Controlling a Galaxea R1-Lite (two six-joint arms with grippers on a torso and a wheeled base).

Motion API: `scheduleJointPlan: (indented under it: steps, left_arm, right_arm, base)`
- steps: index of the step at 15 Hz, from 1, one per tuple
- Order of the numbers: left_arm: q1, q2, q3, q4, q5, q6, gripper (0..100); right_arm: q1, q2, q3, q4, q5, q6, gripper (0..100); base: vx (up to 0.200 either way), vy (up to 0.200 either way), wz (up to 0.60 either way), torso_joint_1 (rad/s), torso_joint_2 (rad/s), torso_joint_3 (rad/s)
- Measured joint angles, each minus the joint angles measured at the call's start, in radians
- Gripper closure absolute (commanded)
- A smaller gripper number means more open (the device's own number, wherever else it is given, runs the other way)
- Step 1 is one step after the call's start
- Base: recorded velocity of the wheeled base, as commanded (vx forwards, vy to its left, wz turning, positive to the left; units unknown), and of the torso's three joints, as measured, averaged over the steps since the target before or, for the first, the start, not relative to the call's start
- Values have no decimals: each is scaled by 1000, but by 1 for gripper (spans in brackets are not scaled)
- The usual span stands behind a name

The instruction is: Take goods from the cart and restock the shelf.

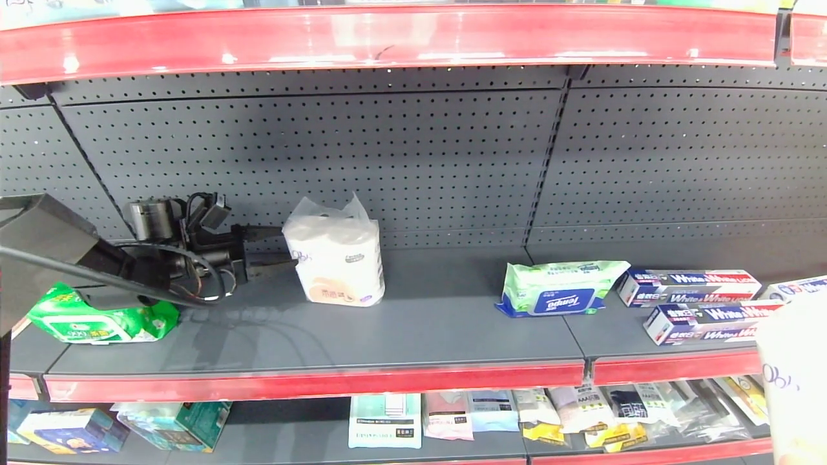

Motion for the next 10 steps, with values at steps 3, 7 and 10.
scheduleJointPlan:
  steps: [3, 7, 10]
  left_arm:
    - [-24, 38, -49, -5, -14, -5, 0]
    - [-56, 100, -173, -5, -27, -35, 0]
    - [-79, 141, -233, -6, -31, -55, 0]
  right_arm:
    - [0, 2, -6, 0, -6, -8, 100]
    - [0, 10, -7, -3, -6, -21, 100]
    - [0, 23, -7, -9, -6, -22, 100]
  base:
    - [0, 0, 0, 0, 0, 0]
    - [0, 0, 0, 0, 0, 0]
    - [0, 0, 0, 0, 0, 0]
